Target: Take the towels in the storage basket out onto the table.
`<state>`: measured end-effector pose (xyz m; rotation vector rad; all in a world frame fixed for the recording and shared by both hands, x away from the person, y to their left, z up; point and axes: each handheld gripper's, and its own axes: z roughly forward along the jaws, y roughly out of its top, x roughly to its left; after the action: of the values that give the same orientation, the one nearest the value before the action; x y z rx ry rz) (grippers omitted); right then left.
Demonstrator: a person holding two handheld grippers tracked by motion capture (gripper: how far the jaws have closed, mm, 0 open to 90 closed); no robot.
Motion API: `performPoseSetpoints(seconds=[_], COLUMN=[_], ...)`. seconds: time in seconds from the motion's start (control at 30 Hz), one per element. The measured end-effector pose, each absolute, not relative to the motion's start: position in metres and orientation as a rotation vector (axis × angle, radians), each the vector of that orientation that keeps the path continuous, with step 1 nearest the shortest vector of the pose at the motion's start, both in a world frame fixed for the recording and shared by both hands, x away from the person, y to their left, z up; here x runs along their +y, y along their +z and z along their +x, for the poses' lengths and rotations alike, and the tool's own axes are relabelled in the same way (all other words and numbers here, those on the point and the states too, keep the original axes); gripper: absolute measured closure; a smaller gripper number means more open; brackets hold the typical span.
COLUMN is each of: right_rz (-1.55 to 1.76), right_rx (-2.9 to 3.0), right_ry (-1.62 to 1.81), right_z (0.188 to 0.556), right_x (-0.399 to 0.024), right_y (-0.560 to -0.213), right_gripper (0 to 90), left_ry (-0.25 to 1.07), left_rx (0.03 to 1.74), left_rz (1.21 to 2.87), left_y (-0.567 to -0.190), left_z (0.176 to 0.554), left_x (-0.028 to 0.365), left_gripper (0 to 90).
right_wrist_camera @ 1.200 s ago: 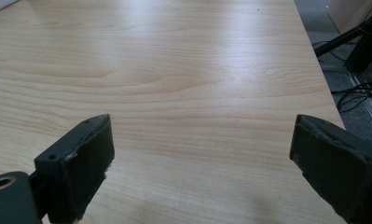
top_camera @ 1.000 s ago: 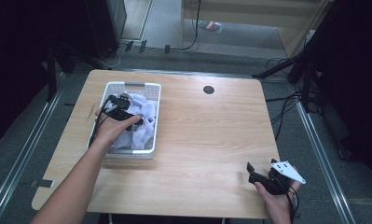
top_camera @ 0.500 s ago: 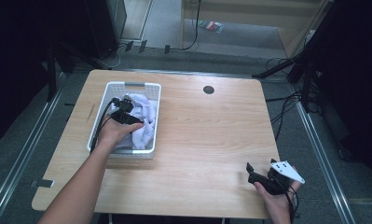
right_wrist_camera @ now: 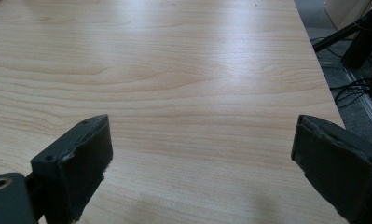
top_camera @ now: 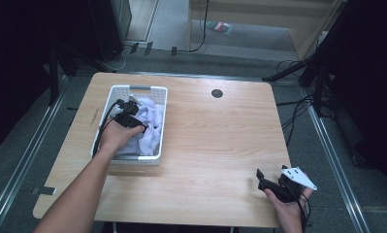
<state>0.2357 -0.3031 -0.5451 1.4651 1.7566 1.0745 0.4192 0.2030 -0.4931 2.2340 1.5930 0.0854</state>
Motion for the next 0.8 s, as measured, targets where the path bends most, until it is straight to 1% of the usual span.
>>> performPoseSetpoints(seconds=[0.1, 0.37, 0.6, 0.8], right_rz=[1.464, 1.465, 1.465, 1.467], right_rx=[1.758, 1.758, 1.758, 1.756], right_ry=[1.072, 1.063, 1.056, 1.053], right_z=[0.236, 0.236, 0.236, 0.237], right_x=[-0.303, -0.302, -0.302, -0.302], right_y=[-0.545, -0.545, -0.546, -0.546], right_gripper=[5.4, 5.8, 6.2, 6.2], left_ry=[0.102, 0.141, 0.228, 0.278], left_rx=[1.576, 1.528, 1.489, 1.472], left_rz=[2.230, 2.217, 2.210, 2.204], left_y=[-0.486, -0.451, -0.410, -0.390], left_z=[0.418, 0.417, 0.415, 0.414], left_x=[0.205, 0.211, 0.214, 0.214], left_gripper=[66.2, 66.1, 66.0, 65.8])
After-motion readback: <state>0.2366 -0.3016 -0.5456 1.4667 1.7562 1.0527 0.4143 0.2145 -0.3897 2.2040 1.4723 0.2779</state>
